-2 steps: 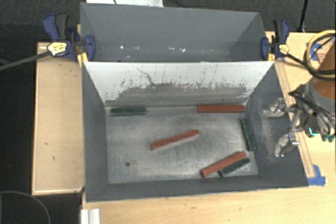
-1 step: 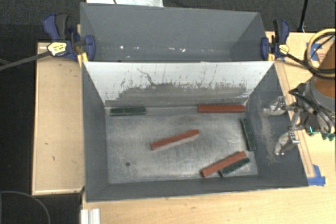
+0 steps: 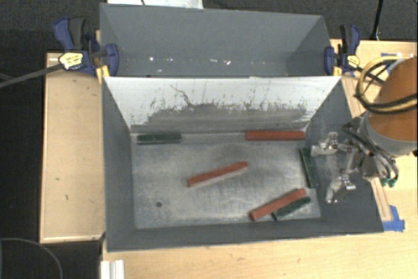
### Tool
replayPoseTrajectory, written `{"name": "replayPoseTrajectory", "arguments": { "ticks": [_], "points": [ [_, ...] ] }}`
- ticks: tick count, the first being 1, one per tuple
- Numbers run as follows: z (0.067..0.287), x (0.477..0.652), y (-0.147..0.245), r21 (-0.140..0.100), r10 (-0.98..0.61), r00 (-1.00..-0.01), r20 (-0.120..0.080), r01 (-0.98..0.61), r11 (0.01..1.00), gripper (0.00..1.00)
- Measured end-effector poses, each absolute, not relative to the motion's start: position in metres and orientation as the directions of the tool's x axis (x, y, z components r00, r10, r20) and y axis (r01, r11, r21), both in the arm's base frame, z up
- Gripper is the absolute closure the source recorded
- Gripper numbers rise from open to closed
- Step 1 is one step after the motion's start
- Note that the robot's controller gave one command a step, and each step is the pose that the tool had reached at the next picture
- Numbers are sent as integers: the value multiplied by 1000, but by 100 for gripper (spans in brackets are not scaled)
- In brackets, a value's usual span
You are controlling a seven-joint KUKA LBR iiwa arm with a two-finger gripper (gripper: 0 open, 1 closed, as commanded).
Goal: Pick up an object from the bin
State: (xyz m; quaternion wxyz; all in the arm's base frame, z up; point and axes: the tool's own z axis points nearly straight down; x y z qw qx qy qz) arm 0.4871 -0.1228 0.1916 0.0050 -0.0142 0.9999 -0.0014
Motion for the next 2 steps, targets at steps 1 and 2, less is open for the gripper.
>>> {"name": "replayPoseTrajectory", "arguments": {
  "ticks": [1, 2],
  "points": [
    [136, 492, -110, 0, 9, -1000, -4, 9, 1000, 0],
    [73, 485, -99, -3, -174, -985, -6, -174, 985, 100]
  ]
}}
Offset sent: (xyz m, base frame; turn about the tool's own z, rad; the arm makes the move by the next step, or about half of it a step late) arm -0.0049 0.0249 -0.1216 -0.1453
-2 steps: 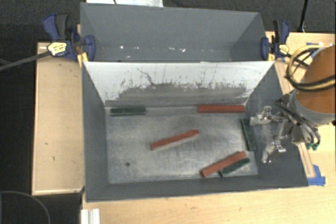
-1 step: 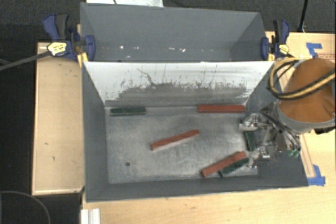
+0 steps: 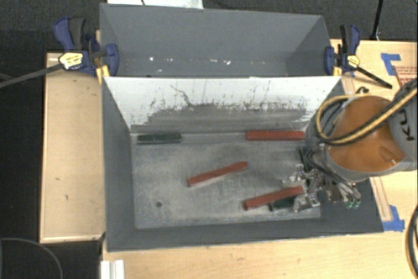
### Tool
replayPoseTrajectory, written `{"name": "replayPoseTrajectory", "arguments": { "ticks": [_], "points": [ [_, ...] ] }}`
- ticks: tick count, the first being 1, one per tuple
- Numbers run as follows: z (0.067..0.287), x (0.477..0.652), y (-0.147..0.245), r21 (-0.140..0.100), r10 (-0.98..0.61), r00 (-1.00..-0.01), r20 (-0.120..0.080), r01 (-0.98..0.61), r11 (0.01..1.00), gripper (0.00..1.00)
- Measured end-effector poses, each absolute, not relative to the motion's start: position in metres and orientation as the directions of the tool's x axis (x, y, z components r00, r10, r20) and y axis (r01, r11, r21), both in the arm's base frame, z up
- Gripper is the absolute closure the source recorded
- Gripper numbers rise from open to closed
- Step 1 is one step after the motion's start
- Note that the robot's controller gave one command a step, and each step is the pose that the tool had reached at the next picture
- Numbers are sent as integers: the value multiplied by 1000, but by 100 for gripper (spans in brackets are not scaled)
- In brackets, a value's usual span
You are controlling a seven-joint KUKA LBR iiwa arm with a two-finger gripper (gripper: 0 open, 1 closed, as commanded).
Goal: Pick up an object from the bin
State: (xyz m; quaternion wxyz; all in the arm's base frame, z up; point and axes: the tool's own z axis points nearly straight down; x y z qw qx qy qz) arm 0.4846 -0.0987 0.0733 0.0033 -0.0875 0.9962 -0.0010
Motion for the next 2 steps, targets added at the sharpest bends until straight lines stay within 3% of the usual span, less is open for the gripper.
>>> {"name": "replayPoseTrajectory", "arguments": {
  "ticks": [1, 2],
  "points": [
    [73, 485, -99, -3, -177, -984, -6, -177, 984, 100],
    [280, 484, -119, -1, -156, -988, -3, -156, 988, 100]
  ]
}}
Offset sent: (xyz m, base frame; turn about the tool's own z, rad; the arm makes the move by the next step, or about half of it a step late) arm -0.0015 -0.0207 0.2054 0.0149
